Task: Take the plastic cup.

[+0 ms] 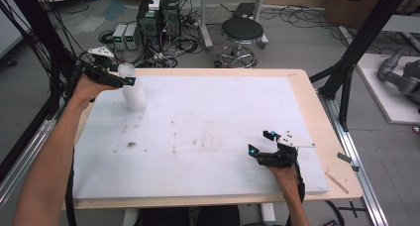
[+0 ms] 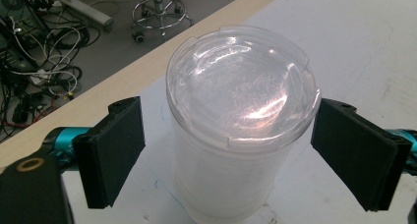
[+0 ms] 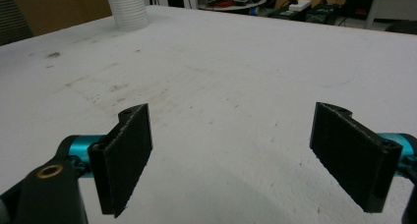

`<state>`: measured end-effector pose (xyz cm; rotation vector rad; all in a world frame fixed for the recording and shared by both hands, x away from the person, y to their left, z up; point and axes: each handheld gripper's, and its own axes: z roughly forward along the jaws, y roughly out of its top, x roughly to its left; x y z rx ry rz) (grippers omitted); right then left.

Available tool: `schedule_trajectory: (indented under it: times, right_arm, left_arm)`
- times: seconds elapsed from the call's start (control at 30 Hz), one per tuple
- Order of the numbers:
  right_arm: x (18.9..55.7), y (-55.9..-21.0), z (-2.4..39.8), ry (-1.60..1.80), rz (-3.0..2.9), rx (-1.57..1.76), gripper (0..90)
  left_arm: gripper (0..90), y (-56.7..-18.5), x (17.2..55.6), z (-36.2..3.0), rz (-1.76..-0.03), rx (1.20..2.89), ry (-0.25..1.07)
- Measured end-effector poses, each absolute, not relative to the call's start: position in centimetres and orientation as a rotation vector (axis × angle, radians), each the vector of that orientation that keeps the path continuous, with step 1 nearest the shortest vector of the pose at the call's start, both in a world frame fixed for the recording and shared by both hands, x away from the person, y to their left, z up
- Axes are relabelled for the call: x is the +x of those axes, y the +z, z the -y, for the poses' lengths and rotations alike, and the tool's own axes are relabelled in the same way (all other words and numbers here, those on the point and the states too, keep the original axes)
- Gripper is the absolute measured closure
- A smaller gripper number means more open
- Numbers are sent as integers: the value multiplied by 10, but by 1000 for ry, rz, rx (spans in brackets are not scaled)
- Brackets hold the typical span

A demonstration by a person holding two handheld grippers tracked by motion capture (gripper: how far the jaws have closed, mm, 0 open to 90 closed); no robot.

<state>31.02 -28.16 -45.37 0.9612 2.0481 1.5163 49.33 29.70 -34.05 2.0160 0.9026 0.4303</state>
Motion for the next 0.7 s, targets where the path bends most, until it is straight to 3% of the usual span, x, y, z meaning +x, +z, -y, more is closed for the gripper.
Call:
schedule_trajectory:
  times: [0.37,0.7]
  right_arm:
    - [310,-454,282,1513,-2052,966,158]
    - [311,-454,281,1509,-2056,967,158]
  left_arm:
    - [133,-347,498,-292,-921,2011,436]
    - [205,-349,500,-292,-920,2022,421]
